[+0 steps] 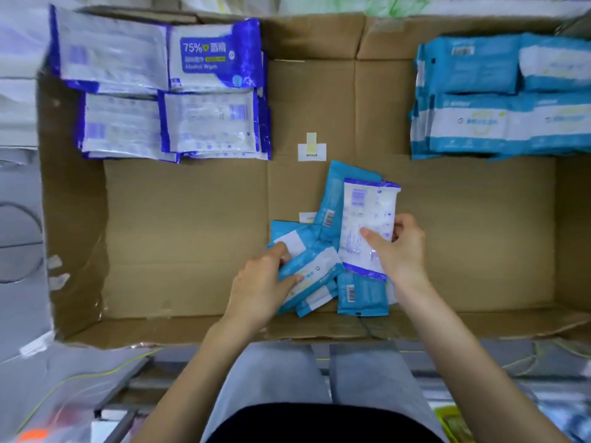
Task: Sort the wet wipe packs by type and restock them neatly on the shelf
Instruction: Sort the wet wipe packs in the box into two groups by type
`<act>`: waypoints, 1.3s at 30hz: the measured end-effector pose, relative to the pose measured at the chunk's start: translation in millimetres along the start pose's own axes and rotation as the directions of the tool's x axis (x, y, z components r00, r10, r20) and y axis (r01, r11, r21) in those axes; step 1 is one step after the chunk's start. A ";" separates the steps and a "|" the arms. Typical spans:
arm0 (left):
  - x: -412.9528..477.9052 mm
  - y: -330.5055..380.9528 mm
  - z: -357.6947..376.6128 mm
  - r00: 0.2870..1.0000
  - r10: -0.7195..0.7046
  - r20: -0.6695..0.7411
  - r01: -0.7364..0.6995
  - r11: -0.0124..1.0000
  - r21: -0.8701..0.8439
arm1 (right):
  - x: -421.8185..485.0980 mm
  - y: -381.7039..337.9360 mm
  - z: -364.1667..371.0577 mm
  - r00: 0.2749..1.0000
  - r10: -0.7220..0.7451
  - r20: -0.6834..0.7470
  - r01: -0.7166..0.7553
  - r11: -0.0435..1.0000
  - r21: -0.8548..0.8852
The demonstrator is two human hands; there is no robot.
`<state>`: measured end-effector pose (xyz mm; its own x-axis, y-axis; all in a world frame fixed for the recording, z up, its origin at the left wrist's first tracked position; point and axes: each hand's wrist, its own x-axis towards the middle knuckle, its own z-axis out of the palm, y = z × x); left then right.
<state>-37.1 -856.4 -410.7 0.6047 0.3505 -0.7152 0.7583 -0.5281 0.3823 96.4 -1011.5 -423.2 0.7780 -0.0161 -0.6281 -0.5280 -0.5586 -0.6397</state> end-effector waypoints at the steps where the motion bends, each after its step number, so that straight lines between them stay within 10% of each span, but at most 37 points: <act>1: -1.2 -2.8 -2.8 1.000 0.000 -0.015 0.000 1.000 -0.017 | -1.8 0.4 -4.2 1.000 0.021 -0.010 -0.021 0.999 0.047; 12: 20.7 -43.5 -49.7 0.995 -0.101 -0.024 0.055 0.713 -0.699 | -22.5 25.3 -42.4 0.978 0.194 -0.082 -0.158 0.932 0.326; 21: 14.0 -47.6 -39.2 0.994 -0.059 0.094 0.108 0.699 -0.707 | 2.0 40.7 -51.4 0.897 -0.115 -0.428 0.005 0.968 -0.251; 29: 7.0 -31.8 -34.6 0.980 -0.155 0.127 0.196 0.617 -0.762 | -69.4 43.6 7.3 0.993 0.029 -0.110 -0.090 0.794 -0.601; 33: 7.8 -13.4 -49.0 0.990 -0.140 -0.008 0.084 0.635 -0.768 | -69.5 41.7 12.3 0.966 0.177 -0.187 -0.233 0.908 -0.348; 39: 14.0 22.7 -68.5 0.993 -0.043 -0.107 -0.057 0.622 -0.781 | -73.7 29.9 -16.2 0.991 0.016 0.133 -0.001 0.994 -0.112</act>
<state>5.4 -810.5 -371.9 0.5940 0.4535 -0.6644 0.6276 0.2555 0.7354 28.7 -1040.4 -388.8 0.7173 0.0851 -0.6915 -0.4876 -0.6477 -0.5855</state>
